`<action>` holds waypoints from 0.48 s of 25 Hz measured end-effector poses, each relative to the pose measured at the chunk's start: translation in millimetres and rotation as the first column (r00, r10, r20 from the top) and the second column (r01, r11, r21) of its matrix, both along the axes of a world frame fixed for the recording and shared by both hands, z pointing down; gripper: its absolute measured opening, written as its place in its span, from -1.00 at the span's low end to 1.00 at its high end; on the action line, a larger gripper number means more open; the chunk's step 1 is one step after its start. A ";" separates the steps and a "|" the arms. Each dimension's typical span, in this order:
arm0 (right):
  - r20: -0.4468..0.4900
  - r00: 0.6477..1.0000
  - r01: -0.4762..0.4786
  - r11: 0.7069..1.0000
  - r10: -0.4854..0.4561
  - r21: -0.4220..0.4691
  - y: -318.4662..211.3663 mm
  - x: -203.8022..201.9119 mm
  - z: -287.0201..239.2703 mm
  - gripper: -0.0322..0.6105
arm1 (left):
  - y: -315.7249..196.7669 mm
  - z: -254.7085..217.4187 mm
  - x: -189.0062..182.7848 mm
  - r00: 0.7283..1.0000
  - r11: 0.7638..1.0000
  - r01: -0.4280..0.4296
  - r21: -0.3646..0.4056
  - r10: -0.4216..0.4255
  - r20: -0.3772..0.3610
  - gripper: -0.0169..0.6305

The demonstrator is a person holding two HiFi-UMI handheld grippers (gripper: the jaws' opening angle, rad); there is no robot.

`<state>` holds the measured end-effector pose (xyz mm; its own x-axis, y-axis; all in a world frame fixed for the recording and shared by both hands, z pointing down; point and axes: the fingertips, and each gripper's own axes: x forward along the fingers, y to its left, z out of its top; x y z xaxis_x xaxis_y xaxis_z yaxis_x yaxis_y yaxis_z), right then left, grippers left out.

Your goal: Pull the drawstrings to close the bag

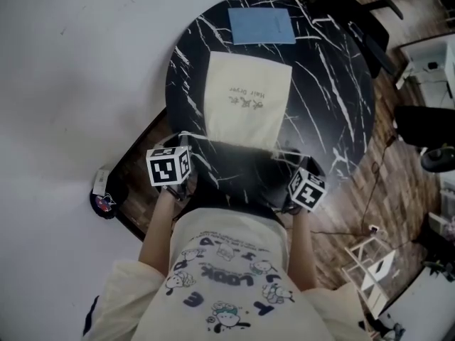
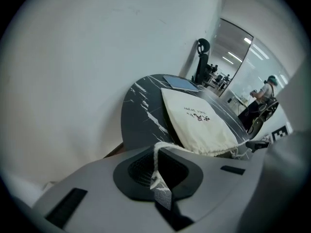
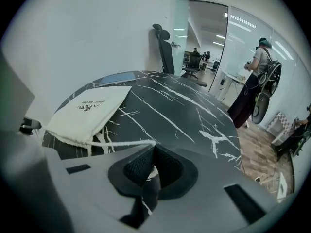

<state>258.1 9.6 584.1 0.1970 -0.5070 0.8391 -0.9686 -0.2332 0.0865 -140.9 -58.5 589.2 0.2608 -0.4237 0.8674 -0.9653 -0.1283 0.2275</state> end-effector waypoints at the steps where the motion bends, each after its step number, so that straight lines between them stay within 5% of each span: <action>1: 0.014 1.000 0.012 1.000 -0.012 -0.001 0.1 -3.7 2.3 -0.85 | 0.4 -0.2 4.5 1.000 1.000 -0.027 0.009 0.027 0.010 -0.82; 9: 0.061 0.996 0.066 0.997 -0.063 -0.039 16.8 -29.8 13.9 -0.81 | 18.7 7.8 7.5 0.995 0.996 -0.085 0.013 0.085 0.043 -0.74; 11: 0.090 0.994 0.067 0.997 -0.064 -0.032 20.5 -32.4 11.5 -0.26 | 25.7 9.1 2.9 0.996 0.996 -0.086 0.002 0.086 0.038 -0.40; 12: 0.099 0.993 0.073 0.997 -0.069 -0.028 21.6 -33.0 9.9 -0.19 | 29.0 9.3 0.1 0.996 0.996 -0.086 -0.003 0.086 0.035 -0.39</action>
<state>225.1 31.2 594.0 0.0776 -0.4897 0.8684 -0.9867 -0.1622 -0.0033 -140.7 -29.5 598.5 0.2654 -0.3999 0.8773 -0.9581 -0.2110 0.1936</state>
